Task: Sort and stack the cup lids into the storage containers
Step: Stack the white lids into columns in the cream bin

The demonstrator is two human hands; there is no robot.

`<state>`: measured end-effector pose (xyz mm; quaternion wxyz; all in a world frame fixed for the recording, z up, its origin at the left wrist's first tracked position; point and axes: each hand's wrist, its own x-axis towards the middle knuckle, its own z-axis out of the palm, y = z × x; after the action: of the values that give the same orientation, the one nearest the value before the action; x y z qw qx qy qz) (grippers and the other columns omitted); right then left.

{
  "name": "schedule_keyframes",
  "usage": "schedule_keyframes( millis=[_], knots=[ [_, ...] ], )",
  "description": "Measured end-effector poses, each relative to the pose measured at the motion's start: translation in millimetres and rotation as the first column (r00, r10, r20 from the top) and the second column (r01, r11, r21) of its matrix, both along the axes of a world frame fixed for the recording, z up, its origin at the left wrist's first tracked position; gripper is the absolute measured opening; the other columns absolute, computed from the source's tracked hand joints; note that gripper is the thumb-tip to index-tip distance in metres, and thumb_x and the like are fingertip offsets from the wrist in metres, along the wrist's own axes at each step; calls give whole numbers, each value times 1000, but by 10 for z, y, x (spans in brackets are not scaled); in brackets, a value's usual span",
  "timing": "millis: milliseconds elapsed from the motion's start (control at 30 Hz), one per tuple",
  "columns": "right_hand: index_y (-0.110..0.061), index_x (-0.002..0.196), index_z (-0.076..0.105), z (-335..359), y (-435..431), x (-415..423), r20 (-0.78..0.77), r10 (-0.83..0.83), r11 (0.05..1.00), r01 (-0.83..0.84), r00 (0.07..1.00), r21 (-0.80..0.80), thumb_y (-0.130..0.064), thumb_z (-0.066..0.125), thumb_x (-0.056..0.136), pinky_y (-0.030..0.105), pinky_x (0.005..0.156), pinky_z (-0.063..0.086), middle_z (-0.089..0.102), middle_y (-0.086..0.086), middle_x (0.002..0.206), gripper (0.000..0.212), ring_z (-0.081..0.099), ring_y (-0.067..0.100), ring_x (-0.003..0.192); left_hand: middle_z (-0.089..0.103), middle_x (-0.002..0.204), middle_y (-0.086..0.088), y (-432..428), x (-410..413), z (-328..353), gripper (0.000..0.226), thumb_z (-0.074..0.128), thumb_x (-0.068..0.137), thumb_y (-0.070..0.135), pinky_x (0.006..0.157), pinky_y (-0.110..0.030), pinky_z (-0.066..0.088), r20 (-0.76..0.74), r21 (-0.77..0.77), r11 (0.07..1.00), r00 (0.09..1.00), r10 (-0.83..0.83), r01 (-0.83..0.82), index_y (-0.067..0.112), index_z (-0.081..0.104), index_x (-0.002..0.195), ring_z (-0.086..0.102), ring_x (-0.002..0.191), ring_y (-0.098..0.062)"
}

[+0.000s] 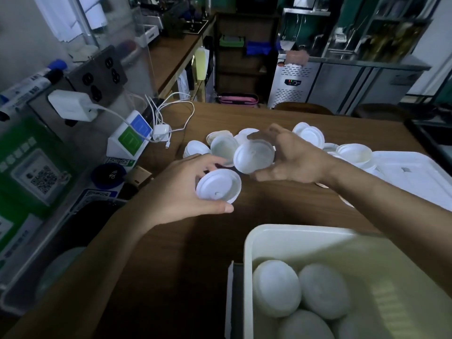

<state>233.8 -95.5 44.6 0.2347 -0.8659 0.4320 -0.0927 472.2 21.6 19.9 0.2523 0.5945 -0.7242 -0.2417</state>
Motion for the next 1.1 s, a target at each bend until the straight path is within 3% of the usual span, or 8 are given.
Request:
schedule_keyframes(
  millis=[133,267,400,600,700,867,967,1100],
  knots=[
    [-23,144,52,241,436,-518,165,-53,999,54,985,0,-27,88,74,12,85,45,60,-2,118,79,57,8,98,63,123,26,115,-243,263,87,87,67,64,86,-23,50,-53,-71,982,983,-178,174,45,51,143,60,117,0],
    [-23,147,51,296,824,-935,307,-83,992,49,948,115,-17,90,78,34,104,51,62,-4,137,79,61,14,123,61,122,21,174,-574,402,87,88,69,57,93,-37,54,-4,-129,935,942,-334,331,43,49,145,61,118,-10],
    [-23,134,58,266,1152,-1207,400,-166,967,68,901,247,8,88,72,23,86,56,63,-3,129,76,65,10,110,63,121,21,209,-891,469,95,95,65,44,94,-38,54,-8,-88,893,897,-443,441,43,46,147,62,117,-7],
    [-24,131,59,212,1488,-1497,401,-144,983,85,905,161,1,91,69,31,104,51,65,-5,126,74,63,18,122,66,118,23,244,-1166,504,95,97,62,46,91,-33,54,2,11,842,842,-539,539,50,45,141,63,114,-5],
    [-32,132,60,185,1634,-1621,296,-122,988,89,947,124,-14,93,67,39,102,52,61,-8,126,75,60,19,124,61,119,30,381,-1188,562,91,94,57,62,88,-23,51,68,125,810,810,-583,573,58,42,131,54,115,5],
    [-48,145,37,176,1824,-1670,-177,-90,995,98,980,37,-54,85,66,14,92,45,42,-34,126,92,46,-9,120,60,107,19,419,-1575,103,105,78,26,88,76,-18,43,196,455,698,702,-684,553,40,51,115,54,118,1],
    [-55,138,21,97,1917,-1607,-418,-74,978,148,905,148,-59,82,70,24,89,50,30,-39,117,92,46,-10,106,52,123,19,568,-1635,100,78,81,68,68,78,-12,37,325,457,643,557,-764,615,44,38,129,50,118,-10],
    [-45,126,36,-39,1980,-1558,-555,9,967,135,832,218,-55,81,70,33,89,53,36,-26,122,73,53,6,114,48,110,14,644,-1697,24,59,82,72,58,82,-38,53,386,470,628,496,-778,620,38,49,117,50,107,-11]
  ],
)
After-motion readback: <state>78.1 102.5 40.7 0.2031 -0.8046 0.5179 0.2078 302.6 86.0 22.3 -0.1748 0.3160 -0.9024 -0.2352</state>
